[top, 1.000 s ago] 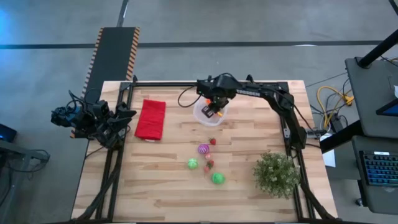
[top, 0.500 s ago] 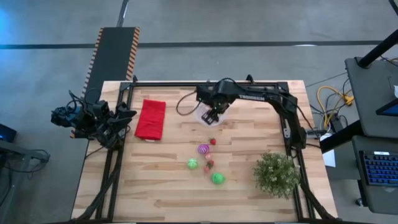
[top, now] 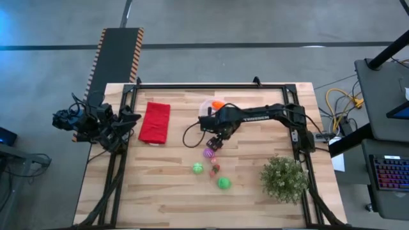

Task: Pick and placing Produce into tupperware
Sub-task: Put the top red strawberry into the transparent bin

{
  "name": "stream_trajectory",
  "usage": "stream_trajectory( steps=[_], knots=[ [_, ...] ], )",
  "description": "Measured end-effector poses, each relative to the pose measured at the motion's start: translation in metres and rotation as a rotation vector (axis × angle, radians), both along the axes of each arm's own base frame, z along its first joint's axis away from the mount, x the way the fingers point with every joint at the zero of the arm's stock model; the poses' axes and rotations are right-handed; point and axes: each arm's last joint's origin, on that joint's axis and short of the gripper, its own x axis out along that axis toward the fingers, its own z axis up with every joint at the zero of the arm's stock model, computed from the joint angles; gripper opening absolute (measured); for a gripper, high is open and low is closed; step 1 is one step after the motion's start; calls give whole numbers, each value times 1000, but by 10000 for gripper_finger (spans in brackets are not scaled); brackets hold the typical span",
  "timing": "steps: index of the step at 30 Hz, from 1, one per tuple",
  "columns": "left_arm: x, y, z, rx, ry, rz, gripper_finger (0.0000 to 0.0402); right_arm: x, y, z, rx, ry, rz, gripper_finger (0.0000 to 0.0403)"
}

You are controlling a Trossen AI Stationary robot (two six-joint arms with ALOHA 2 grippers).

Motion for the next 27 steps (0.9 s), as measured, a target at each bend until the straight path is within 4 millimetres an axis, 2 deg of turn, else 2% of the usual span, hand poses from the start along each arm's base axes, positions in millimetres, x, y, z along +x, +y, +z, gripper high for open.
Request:
stream_trajectory(
  steps=[5, 11, 16, 22, 27],
  knots=[
    [0, 0, 0, -1, 0, 0, 192, 2, 7, -13, 54, -35, -84, 252],
    [0, 0, 0, -2, 0, -1, 192, 0, 18, -25, 55, -42, -76, 232],
    [0, 0, 0, -2, -1, -1, 192, 5, 17, -28, 31, -103, -120, 226],
    [0, 0, 0, -2, -1, -1, 192, -3, 15, -36, -10, -38, -122, 226],
    [0, 0, 0, -2, -1, -1, 192, -3, 15, -44, -1, -67, -116, 226]
  ],
)
